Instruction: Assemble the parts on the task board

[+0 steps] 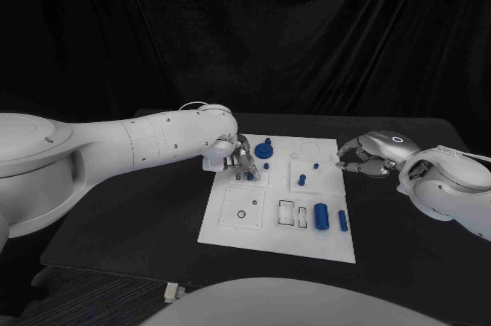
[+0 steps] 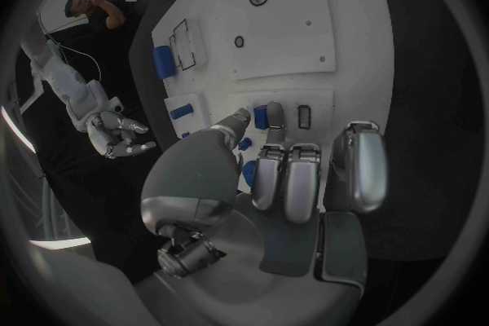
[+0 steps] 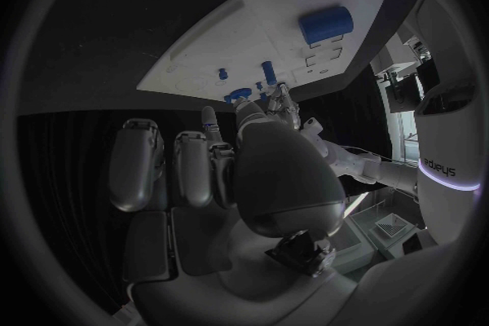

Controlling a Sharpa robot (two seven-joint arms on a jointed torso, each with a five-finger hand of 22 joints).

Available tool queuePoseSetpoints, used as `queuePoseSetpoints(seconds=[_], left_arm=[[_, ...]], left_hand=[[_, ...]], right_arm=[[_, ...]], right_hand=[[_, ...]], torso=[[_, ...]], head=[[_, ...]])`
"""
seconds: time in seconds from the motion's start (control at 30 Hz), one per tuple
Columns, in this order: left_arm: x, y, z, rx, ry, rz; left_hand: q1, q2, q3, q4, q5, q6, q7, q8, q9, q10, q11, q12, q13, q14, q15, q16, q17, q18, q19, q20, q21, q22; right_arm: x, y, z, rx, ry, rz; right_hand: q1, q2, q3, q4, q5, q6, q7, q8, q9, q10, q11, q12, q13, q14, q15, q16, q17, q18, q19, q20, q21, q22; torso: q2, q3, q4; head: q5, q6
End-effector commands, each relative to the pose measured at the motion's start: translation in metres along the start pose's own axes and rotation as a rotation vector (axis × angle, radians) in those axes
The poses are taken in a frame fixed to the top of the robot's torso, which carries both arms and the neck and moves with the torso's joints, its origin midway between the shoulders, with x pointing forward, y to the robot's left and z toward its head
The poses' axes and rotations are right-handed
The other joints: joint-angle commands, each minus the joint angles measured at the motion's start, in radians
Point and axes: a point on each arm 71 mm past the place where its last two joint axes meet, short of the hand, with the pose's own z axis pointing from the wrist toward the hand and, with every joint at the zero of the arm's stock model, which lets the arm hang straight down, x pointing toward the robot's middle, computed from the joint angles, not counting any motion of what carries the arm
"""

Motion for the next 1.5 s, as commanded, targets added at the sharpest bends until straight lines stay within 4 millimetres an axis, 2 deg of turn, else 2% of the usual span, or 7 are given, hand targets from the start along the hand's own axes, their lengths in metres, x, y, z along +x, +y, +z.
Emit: queuePoseSetpoints(seconds=[0.03, 0.2, 0.27, 0.63, 1.07, 1.33, 1.5], left_arm=[[0.001, -0.003, 0.001, 0.01, 0.001, -0.001], [0.0, -0.002, 0.001, 0.0, -0.016, 0.021], [0.0, -0.002, 0.001, -0.004, -0.021, 0.028], [-0.002, -0.001, -0.001, 0.003, -0.073, 0.007], [-0.001, -0.002, -0.005, 0.045, -0.116, -0.017], [0.004, 0.002, -0.011, 0.068, -0.124, -0.025], [0.007, 0.004, -0.015, 0.08, -0.129, -0.029]], left_hand=[[-0.014, 0.002, -0.02, 0.008, -0.007, 0.002, 0.005, 0.009, 0.008, 0.106, -0.002, 0.004, 0.263, 0.106, -0.004, -0.004, 0.263, 0.01, 0.006, -0.004, 0.003, 0.19], [-0.036, 0.002, -0.07, 0.032, -0.011, 0.002, 0.001, 0.05, 0.053, 0.106, -0.005, 0.004, 0.263, 0.106, -0.006, -0.004, 0.263, 0.009, 0.008, -0.006, 0.005, 0.191], [-0.043, 0.006, -0.094, 0.046, -0.012, 0.002, -0.004, 0.08, 0.087, 0.106, -0.009, 0.004, 0.263, 0.106, -0.009, -0.004, 0.263, 0.009, 0.01, -0.008, 0.006, 0.191], [-0.062, 0.02, -0.129, 0.077, -0.014, 0.007, -0.011, 0.11, 0.119, 0.106, -0.016, 0.004, 0.263, 0.106, -0.015, -0.004, 0.263, 0.007, 0.017, -0.014, 0.015, 0.194], [-0.061, 0.02, -0.142, 0.087, -0.013, -0.001, -0.012, 0.109, 0.122, 0.106, -0.018, 0.004, 0.263, 0.106, -0.018, -0.004, 0.263, 0.006, 0.019, -0.017, 0.018, 0.195], [-0.026, 0.042, -0.142, 0.086, -0.008, -0.02, -0.008, 0.073, 0.094, 0.106, -0.015, 0.004, 0.263, 0.106, -0.016, -0.004, 0.263, 0.006, 0.02, -0.017, 0.017, 0.195], [-0.007, 0.046, -0.143, 0.081, -0.003, -0.021, -0.004, 0.05, 0.067, 0.106, -0.012, 0.004, 0.263, 0.106, -0.014, -0.004, 0.263, 0.006, 0.02, -0.015, 0.016, 0.195]], right_arm=[[0.001, 0.0, 0.0, 0.006, 0.002, 0.001], [0.002, 0.0, 0.0, 0.007, 0.005, 0.001], [0.002, 0.0, 0.0, 0.007, 0.005, 0.001], [0.001, -0.001, -0.001, 0.011, 0.003, 0.001], [0.001, -0.002, -0.002, 0.013, 0.001, 0.001], [0.001, -0.002, -0.003, 0.014, -0.001, 0.001], [0.001, -0.003, -0.003, 0.013, -0.001, 0.001]], right_hand=[[0.01, 0.002, 0.002, -0.006, 0.006, 0.006, 0.002, -0.001, -0.002, 0.101, 0.008, -0.001, 0.254, 0.049, 0.005, -0.002, -0.001, 0.001, 0.02, 0.007, 0.001, 0.179], [0.01, 0.002, 0.002, -0.006, 0.006, 0.006, 0.002, -0.001, -0.002, 0.101, 0.008, -0.001, 0.254, 0.049, 0.005, -0.002, -0.001, 0.001, 0.02, 0.007, 0.001, 0.179], [0.011, 0.002, 0.002, -0.007, 0.01, 0.007, 0.003, -0.001, -0.002, 0.1, 0.008, -0.002, 0.252, 0.049, 0.005, -0.002, -0.002, 0.001, 0.02, 0.007, 0.0, 0.179], [0.011, 0.002, 0.002, -0.007, 0.011, 0.007, 0.003, -0.001, -0.003, 0.1, 0.008, -0.002, 0.251, 0.049, 0.005, -0.003, -0.004, 0.002, 0.019, 0.007, -0.002, 0.178], [0.011, 0.002, 0.002, -0.007, 0.011, 0.007, 0.003, -0.001, -0.003, 0.1, 0.008, -0.002, 0.251, 0.049, 0.005, -0.003, -0.004, 0.002, 0.019, 0.007, -0.002, 0.178], [0.011, 0.002, 0.003, -0.007, 0.013, 0.007, 0.003, -0.002, -0.003, 0.099, 0.009, -0.003, 0.25, 0.048, 0.006, -0.004, -0.006, 0.002, 0.019, 0.008, -0.004, 0.177], [0.011, 0.002, 0.003, -0.007, 0.013, 0.007, 0.003, -0.002, -0.003, 0.099, 0.009, -0.003, 0.25, 0.048, 0.006, -0.004, -0.005, 0.002, 0.019, 0.008, -0.003, 0.178]], torso=[[0.0, 0.0001, -0.0002], [0.0, 0.0, 0.0], [0.0, 0.0003, 0.0003], [0.0, -0.0001, 0.0001], [0.001, -0.0003, 0.0007], [0.0, 0.0, -0.0004], [-0.001, 0.0002, 0.0]], head=[[0.001, 0.0], [0.001, 0.0], [0.001, 0.0], [0.002, 0.0], [0.002, 0.0], [0.001, 0.0], [0.0, 0.0]])
